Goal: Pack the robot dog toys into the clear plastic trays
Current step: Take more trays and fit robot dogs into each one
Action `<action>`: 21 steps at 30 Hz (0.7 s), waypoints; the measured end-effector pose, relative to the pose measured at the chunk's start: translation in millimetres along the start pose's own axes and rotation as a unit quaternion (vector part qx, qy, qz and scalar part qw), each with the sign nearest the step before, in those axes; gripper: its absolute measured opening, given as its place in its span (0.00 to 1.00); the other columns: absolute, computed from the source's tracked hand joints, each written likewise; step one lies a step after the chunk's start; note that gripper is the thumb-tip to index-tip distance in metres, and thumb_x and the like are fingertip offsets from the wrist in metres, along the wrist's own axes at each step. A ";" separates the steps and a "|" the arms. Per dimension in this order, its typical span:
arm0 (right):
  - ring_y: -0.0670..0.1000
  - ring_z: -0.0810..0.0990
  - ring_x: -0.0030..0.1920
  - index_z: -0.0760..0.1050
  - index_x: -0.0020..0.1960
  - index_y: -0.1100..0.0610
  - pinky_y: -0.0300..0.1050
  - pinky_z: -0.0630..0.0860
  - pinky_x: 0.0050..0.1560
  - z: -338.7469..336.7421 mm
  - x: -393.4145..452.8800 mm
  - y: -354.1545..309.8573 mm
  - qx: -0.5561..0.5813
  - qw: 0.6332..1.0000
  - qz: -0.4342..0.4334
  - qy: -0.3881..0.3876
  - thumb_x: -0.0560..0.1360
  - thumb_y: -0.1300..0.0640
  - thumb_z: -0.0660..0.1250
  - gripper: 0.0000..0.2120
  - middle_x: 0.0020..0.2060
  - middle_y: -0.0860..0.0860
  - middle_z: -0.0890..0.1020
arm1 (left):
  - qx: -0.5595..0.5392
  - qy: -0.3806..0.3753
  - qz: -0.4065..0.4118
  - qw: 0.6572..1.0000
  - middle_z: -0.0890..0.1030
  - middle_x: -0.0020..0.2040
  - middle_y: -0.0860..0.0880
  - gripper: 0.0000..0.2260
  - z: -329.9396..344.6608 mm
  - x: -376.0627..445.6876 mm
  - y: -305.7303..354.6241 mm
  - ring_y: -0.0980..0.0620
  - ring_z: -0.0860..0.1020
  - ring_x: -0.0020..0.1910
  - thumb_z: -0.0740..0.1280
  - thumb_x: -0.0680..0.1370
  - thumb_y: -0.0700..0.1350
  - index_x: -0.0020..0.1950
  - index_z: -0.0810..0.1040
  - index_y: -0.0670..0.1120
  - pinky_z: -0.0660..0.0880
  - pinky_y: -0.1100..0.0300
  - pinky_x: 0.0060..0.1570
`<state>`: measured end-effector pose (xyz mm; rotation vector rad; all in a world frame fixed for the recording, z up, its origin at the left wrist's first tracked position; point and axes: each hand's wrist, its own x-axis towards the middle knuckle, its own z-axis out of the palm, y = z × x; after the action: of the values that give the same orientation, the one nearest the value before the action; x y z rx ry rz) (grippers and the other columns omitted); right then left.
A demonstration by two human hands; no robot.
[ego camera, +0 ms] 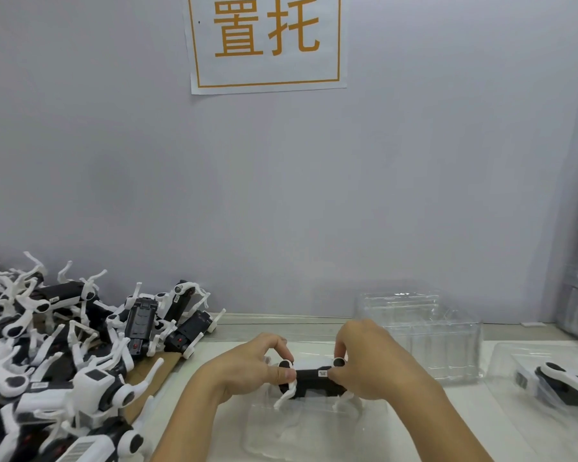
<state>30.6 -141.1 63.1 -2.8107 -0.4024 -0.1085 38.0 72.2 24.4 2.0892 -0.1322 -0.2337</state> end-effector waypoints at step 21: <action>0.56 0.84 0.52 0.81 0.59 0.63 0.48 0.82 0.52 -0.9 3.5 2.6 0.032 0.998 0.055 -0.009 0.73 0.58 0.74 0.16 0.55 0.58 0.83 | 0.025 0.010 -0.006 1.000 0.68 0.65 0.63 0.13 1.0 4.5 -1.6 0.54 0.69 0.67 0.75 0.74 0.53 0.55 0.77 0.52 0.67 0.53 0.68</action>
<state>34.7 -142.8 63.6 -2.7648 -0.2494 -0.0442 42.2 71.4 22.1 2.1412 -0.1149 -0.2178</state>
